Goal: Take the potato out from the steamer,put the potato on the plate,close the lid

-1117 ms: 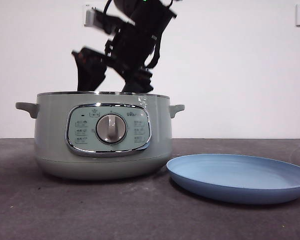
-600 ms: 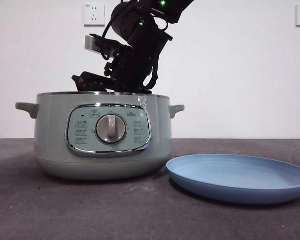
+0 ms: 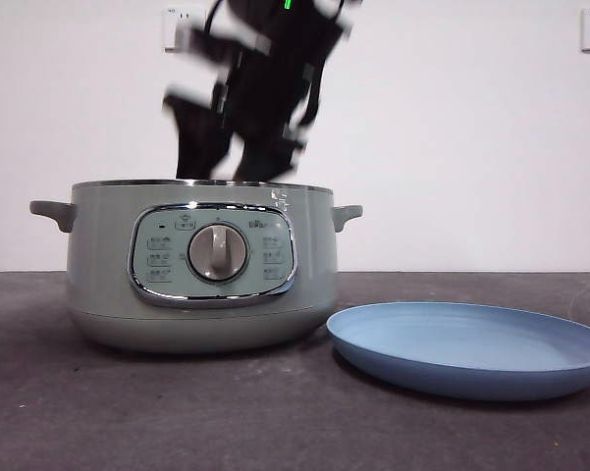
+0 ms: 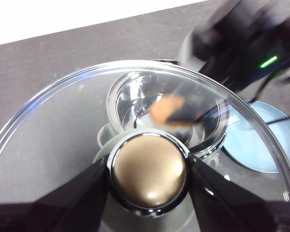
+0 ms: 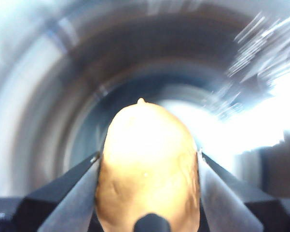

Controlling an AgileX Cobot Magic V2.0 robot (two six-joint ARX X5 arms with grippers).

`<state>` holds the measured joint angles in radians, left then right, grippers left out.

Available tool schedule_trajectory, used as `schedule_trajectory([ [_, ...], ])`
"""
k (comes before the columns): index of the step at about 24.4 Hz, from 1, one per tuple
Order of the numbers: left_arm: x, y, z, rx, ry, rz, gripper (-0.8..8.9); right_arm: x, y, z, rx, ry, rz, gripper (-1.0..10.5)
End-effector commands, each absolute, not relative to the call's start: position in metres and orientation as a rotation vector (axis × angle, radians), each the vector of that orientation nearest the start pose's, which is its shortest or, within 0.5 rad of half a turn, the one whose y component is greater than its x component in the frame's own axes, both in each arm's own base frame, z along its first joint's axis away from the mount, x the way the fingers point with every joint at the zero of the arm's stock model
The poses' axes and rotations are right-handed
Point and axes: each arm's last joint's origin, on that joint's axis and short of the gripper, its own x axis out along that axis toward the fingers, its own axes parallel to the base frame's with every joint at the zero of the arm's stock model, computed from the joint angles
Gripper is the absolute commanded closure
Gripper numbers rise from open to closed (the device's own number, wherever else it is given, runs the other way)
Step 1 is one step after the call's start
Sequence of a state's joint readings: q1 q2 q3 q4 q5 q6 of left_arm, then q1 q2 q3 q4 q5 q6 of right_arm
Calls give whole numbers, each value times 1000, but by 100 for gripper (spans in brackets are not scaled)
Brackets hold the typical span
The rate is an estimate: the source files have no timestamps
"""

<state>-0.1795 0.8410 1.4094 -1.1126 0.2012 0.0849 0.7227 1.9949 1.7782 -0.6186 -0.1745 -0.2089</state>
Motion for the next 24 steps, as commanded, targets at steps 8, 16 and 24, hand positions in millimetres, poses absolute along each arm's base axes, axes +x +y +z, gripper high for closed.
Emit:
schedule_trajectory([
  [8, 101, -25, 441, 82, 448, -449, 822, 261, 193, 400, -338, 747, 770, 960],
  [16, 101, -26, 442, 81, 430, -461, 822, 238, 105, 335, -160, 817, 635, 959],
  [24, 103, -26, 442, 80, 433, -462, 822, 233, 94, 249, -86, 866, 602, 959],
])
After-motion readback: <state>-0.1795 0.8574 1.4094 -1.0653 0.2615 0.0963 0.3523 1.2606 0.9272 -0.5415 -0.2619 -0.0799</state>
